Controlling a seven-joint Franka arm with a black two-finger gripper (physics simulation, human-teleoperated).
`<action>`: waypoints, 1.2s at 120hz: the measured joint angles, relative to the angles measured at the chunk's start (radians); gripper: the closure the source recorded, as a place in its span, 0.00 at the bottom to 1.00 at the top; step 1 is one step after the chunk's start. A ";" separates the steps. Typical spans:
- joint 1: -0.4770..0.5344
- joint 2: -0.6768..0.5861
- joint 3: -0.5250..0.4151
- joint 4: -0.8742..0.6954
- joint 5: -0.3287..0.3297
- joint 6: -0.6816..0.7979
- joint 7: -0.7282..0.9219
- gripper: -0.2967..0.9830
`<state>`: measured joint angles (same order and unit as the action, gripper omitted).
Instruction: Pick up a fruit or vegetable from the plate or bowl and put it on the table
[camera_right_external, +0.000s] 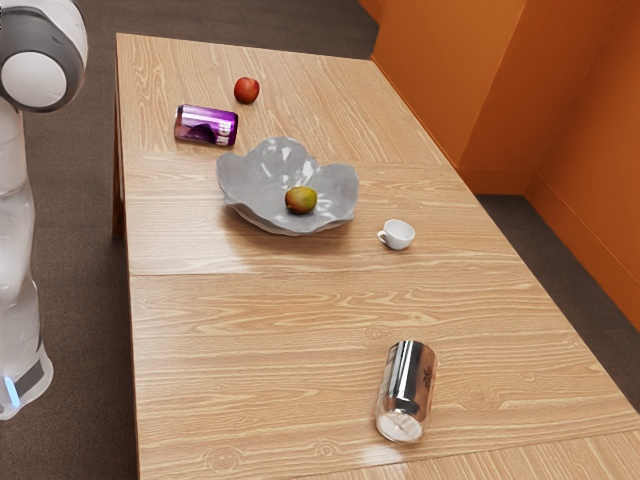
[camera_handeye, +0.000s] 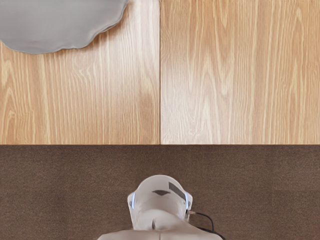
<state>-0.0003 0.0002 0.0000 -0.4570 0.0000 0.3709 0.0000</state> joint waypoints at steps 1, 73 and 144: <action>0.000 0.000 0.000 -0.006 0.000 0.005 0.000 0.23; 0.000 0.000 0.000 -0.435 0.000 0.413 0.000 0.23; 0.000 0.000 0.000 -0.823 0.000 0.816 0.000 0.23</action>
<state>-0.0002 0.0005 0.0000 -1.2801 0.0000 1.1866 0.0000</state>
